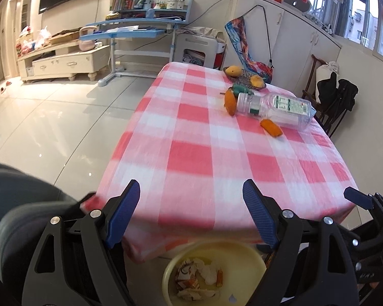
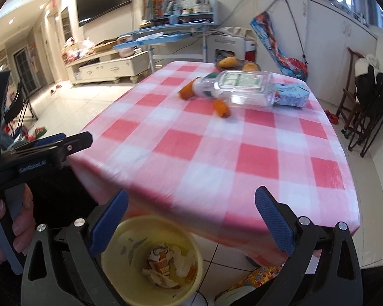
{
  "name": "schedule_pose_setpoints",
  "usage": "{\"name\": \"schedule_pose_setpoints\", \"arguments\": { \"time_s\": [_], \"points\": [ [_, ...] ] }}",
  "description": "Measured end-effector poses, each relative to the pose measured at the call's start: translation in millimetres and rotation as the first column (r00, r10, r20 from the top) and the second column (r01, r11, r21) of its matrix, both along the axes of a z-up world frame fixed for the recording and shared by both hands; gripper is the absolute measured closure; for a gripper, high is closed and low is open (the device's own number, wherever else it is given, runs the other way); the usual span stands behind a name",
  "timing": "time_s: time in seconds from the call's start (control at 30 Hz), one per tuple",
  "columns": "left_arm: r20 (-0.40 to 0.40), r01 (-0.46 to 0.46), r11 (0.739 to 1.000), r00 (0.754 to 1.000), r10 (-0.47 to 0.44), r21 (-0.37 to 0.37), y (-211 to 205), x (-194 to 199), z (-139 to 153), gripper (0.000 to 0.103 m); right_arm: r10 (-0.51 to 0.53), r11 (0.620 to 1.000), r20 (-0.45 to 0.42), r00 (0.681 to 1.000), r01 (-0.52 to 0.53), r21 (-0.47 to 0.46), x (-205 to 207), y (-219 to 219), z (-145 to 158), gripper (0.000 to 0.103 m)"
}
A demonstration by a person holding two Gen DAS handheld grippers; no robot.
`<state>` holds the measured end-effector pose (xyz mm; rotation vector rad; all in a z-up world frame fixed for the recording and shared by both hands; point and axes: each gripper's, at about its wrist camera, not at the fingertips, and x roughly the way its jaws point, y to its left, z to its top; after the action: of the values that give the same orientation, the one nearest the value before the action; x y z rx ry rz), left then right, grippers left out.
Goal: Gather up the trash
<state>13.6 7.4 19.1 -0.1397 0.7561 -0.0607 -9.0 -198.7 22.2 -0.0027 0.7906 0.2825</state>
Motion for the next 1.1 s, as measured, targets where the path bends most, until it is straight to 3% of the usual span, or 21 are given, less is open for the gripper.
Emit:
{"name": "schedule_pose_setpoints", "arguments": {
  "time_s": [0.13,0.37,0.4,0.67,0.87,1.1],
  "points": [
    [0.002,0.032,0.999,0.999,-0.032,0.023,-10.5,37.8,5.9,0.024,-0.02,1.0,0.0,1.0,0.02,0.002,27.1,-9.0,1.7,0.008],
    [-0.029,0.071,0.996,0.997,-0.069,0.057,-27.0,101.2,0.3,0.024,-0.007,1.0,-0.005,1.0,0.007,-0.021,73.8,-10.8,3.6,0.02],
    [-0.036,0.072,0.995,0.997,-0.07,0.062,-29.4,113.6,-0.8,0.024,-0.003,0.999,-0.007,1.0,0.003,-0.037,81.3,-8.9,3.4,0.025],
    [-0.066,0.12,0.988,0.991,-0.114,0.096,-48.8,175.2,-9.3,0.024,0.093,0.967,0.118,0.989,-0.062,-0.248,106.6,-1.1,31.9,0.025],
    [-0.091,0.149,0.983,0.986,-0.14,0.105,-62.3,209.8,-17.9,0.024,0.144,0.931,0.097,0.985,-0.101,-0.35,153.6,-15.3,29.7,0.025],
    [-0.123,0.181,0.978,0.978,-0.168,0.1,-74.2,235.8,-26.9,0.028,0.204,0.916,-0.004,0.979,-0.192,-0.353,175.4,-14.3,3.5,0.025]
  ]
}}
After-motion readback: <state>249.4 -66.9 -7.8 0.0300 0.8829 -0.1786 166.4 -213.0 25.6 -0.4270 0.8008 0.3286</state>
